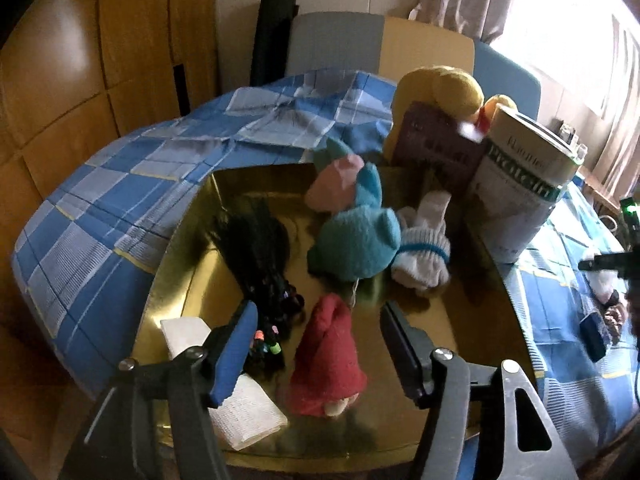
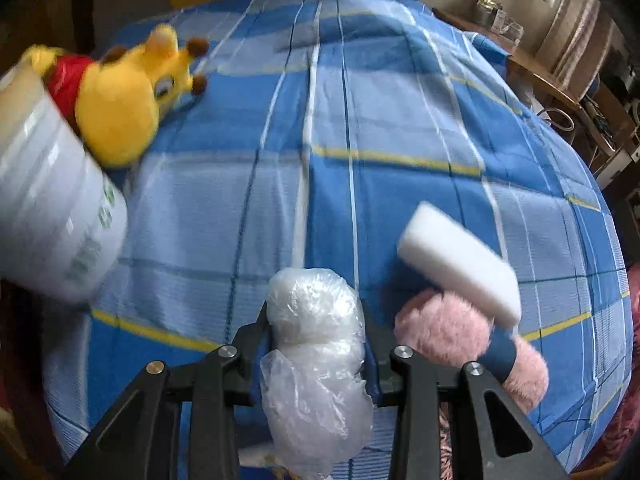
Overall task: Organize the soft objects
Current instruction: 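Carry the red sock with the left tool and release it into the gold tray, then carry the plastic bag bundle with the right tool and release it into the tray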
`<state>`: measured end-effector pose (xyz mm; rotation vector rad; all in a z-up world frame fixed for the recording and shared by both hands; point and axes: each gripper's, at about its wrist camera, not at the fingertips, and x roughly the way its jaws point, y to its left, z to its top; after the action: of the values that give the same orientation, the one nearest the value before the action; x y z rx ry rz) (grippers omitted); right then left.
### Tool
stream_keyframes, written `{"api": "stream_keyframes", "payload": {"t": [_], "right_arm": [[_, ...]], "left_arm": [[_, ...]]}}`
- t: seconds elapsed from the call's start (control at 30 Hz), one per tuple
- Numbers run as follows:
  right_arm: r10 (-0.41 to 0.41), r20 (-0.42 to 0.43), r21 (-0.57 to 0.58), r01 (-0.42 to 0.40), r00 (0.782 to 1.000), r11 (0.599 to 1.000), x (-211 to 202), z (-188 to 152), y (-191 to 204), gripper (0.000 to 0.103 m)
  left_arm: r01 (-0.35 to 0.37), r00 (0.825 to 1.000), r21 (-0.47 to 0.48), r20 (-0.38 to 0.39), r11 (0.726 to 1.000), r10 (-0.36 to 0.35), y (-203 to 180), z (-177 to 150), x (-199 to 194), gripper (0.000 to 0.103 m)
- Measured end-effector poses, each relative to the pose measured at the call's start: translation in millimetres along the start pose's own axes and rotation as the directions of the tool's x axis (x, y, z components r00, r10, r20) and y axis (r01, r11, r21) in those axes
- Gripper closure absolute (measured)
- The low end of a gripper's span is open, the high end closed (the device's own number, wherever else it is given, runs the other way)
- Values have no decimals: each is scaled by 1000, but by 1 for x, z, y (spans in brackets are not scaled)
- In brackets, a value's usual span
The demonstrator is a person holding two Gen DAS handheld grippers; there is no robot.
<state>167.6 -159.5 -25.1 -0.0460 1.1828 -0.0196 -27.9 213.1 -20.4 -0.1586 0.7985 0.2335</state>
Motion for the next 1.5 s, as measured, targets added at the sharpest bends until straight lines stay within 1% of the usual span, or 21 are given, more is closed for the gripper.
{"api": "stream_keyframes", "payload": {"t": [0.1,0.2,0.3,0.33,0.43,0.5,0.57,0.6,0.67,0.77,0.83,0.93,0.97,1.03,1.13,1.23,1.3,1.43,1.5], "right_arm": [[7,35,7,-7,999,1000,-12,19,5,67],[18,96,12,-19,995,1000,-32,50,15,67],[19,153,-3,-19,988,1000,-53,73,33,67],[24,180,-14,-22,983,1000,-63,85,42,67],[35,233,-46,-25,972,999,-84,104,66,67],[59,270,-71,-41,961,997,-98,117,84,67],[96,307,-110,-65,947,992,-113,129,106,67],[109,316,-125,-73,942,989,-119,130,113,67],[159,338,-178,-103,928,979,-130,135,141,67],[247,358,-263,-156,900,952,-146,131,177,67],[317,361,-337,-194,877,921,-156,122,205,67],[379,346,-415,-223,858,882,-165,108,237,67],[405,333,-448,-236,851,863,-167,101,250,67],[433,314,-483,-250,845,839,-170,89,263,67],[469,267,-538,-273,842,798,-168,70,285,67],[495,227,-567,-299,839,768,-164,54,295,67],[515,187,-591,-323,837,740,-160,38,303,67],[533,117,-625,-355,838,695,-152,9,312,67],[534,85,-632,-369,842,682,-146,-6,316,67]], "left_arm": [[6,1000,4,14,1000,-6,-2,1,-7,38],[14,1000,12,25,1000,-14,-4,2,-10,38],[14,999,18,30,1000,-14,-6,2,-13,38],[15,999,20,31,1000,-15,-7,2,-14,38],[19,999,28,35,999,-20,-9,1,-16,38],[24,999,31,36,999,-25,-11,1,-18,38],[25,999,38,38,999,-27,-13,0,-19,38],[27,999,38,40,999,-28,-13,-1,-20,38],[30,999,40,37,999,-32,-15,-1,-20,38],[29,999,43,37,999,-31,-16,-2,-20,38],[28,999,44,35,999,-29,-16,-2,-20,38],[25,999,41,36,999,-27,-15,-2,-20,38],[24,999,40,37,999,-26,-15,-2,-20,38],[23,999,37,35,999,-25,-15,-2,-20,38],[21,999,34,38,999,-23,-13,-2,-21,38],[16,999,28,38,999,-17,-11,-2,-21,38],[15,999,24,40,1000,-16,-9,-2,-22,38],[11,999,16,43,1000,-11,-6,-2,-24,38],[7,999,14,44,1000,-7,-4,-2,-24,38]]}}
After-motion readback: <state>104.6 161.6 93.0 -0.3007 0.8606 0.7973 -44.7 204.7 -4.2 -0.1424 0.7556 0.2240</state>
